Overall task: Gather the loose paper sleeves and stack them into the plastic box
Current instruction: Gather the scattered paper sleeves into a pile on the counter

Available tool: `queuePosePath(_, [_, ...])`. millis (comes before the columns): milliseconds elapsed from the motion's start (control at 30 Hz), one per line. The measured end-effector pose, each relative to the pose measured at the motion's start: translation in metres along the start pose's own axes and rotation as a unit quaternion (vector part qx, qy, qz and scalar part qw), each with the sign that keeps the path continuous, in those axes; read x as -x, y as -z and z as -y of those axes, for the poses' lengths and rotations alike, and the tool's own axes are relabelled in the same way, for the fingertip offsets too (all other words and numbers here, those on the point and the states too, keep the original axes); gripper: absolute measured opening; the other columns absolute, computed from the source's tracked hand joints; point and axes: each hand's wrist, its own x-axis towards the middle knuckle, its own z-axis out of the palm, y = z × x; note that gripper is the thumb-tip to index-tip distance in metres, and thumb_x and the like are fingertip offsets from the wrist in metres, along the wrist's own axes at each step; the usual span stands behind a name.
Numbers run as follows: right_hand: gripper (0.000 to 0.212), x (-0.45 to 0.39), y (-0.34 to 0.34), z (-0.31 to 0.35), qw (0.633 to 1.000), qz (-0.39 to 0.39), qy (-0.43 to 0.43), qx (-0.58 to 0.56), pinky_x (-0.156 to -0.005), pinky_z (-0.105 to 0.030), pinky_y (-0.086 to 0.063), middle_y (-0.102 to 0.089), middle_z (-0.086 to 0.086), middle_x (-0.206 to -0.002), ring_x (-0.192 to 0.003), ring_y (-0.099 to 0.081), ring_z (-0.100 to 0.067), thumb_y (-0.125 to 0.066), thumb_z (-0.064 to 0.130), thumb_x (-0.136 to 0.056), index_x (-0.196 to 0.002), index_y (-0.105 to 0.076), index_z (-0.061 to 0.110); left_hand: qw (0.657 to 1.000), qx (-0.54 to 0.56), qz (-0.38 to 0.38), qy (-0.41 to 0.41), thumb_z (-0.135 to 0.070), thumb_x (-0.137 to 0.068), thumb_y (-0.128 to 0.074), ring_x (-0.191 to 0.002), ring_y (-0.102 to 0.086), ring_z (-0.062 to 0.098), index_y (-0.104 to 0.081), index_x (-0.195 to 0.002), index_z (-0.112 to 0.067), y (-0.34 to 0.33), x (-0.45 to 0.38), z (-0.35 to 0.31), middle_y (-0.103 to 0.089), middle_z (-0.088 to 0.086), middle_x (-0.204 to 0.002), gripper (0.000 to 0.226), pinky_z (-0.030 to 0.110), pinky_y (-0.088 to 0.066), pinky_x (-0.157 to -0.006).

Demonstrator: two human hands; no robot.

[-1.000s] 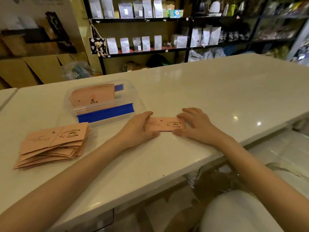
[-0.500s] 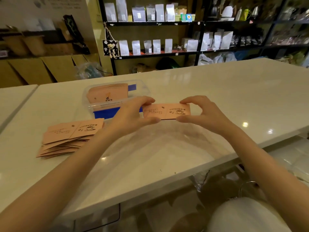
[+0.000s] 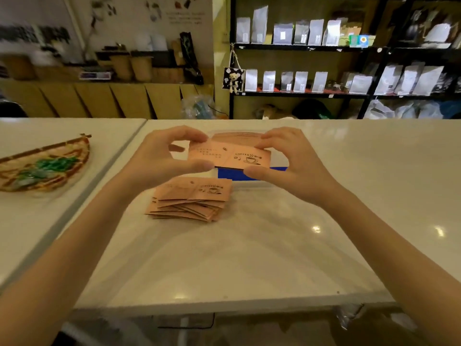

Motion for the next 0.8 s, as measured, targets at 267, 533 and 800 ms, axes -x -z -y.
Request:
queuePosePath(267, [0.064, -0.023, -0.051, 0.019, 0.993, 0.093, 0.055, 0.045, -0.104, -0.028, -0.023, -0.045, 0.007, -0.137, -0.128, -0.029, -0.011, -0.057, 0.062, -0.068, -0.119, -0.055, 0.024, 0.995, -0.017, 0.021, 0.097, -0.053, -0.051, -0.069, -0.103, -0.049, 0.009, -0.064, -0.099, -0.029, 0.022, 0.03, 0.048, -0.059, -0.013, -0.109, 0.054, 0.025, -0.041, -0.089])
queuePosePath(533, [0.07, -0.017, -0.062, 0.021, 0.976, 0.174, 0.049, 0.118, -0.111, -0.035, -0.016, -0.031, 0.009, -0.146, -0.136, -0.012, -0.014, -0.051, 0.068, -0.068, -0.127, -0.046, 0.03, 0.991, -0.06, 0.072, 0.094, -0.038, -0.06, -0.076, -0.115, -0.04, -0.001, -0.063, -0.103, -0.03, 0.018, 0.037, 0.065, -0.055, -0.018, -0.116, 0.045, 0.009, -0.03, -0.088])
queuePosePath(800, [0.064, -0.02, -0.056, 0.007, 0.98, 0.18, 0.064, 0.053, -0.108, -0.032, -0.018, -0.035, 0.011, -0.145, -0.136, -0.017, -0.009, -0.035, 0.069, -0.073, -0.125, -0.048, 0.034, 0.987, -0.017, 0.117, 0.11, -0.065, -0.052, -0.062, -0.111, -0.046, -0.001, -0.061, -0.098, -0.041, 0.025, 0.031, 0.07, -0.049, -0.027, -0.117, 0.052, 0.017, -0.035, -0.09])
